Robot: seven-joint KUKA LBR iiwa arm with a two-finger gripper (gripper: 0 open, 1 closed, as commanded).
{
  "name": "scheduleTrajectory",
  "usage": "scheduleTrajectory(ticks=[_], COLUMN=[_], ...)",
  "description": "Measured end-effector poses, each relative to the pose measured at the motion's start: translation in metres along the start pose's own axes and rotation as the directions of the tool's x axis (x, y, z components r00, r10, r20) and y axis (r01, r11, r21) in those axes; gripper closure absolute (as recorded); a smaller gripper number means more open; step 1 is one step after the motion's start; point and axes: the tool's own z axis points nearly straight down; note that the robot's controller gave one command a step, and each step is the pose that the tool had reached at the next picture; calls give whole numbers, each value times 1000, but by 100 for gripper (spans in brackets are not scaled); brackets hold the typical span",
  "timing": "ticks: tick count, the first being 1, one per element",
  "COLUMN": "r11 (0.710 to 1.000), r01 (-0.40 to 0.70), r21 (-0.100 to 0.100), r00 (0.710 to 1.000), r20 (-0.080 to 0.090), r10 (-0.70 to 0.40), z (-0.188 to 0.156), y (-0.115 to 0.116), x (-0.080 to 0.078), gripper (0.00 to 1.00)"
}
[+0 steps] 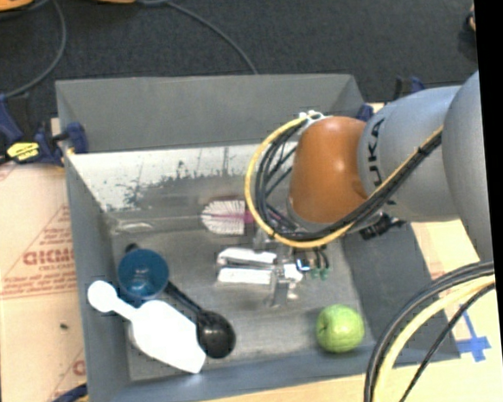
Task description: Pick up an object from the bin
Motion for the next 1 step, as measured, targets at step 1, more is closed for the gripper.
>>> scheduleTrajectory(ticks=[1], r11=[997], r01=[80], r21=[-3], r00=[997], r20=[13], r10=[-80], z=[40], y=[3], x=[-1], gripper=[0])
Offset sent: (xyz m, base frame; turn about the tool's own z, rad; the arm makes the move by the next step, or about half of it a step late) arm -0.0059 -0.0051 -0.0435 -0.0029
